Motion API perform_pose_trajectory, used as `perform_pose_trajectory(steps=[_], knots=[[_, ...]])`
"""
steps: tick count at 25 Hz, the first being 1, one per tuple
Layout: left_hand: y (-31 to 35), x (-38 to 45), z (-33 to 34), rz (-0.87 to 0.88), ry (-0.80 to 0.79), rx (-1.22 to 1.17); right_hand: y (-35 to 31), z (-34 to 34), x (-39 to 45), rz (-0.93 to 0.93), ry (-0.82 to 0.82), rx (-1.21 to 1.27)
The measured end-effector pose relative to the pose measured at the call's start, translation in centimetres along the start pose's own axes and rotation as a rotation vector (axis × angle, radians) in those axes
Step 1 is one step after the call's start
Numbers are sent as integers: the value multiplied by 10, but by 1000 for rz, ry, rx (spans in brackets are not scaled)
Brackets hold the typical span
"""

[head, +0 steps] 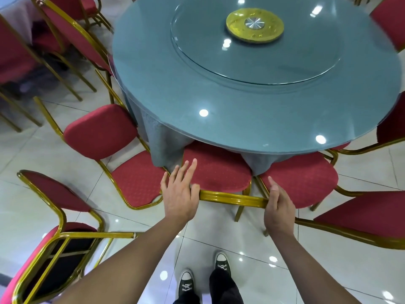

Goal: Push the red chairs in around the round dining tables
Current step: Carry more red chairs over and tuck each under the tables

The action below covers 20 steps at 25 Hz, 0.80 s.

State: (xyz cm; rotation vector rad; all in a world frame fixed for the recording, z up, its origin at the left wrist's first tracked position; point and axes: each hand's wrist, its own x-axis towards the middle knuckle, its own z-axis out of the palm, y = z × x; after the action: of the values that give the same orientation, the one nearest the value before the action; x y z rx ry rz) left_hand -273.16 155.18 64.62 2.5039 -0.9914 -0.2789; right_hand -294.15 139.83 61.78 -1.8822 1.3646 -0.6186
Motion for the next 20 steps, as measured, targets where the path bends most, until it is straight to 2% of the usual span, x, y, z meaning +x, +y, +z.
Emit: perform_pose_trajectory(steps=[7,10,16,20], knots=[[-2,5,-1,-29,-57,31,5,-2,11,-7,-108,-94],[-4,5,-1,-32,-114,34,6,-5,10,4,-112,-79],[-8,8,-2,-50,-123,12,-3,-8,8,14,-117,-43],[-6,2,-3,-69,-137,25,-2,-20,10,-13,-225,-103]])
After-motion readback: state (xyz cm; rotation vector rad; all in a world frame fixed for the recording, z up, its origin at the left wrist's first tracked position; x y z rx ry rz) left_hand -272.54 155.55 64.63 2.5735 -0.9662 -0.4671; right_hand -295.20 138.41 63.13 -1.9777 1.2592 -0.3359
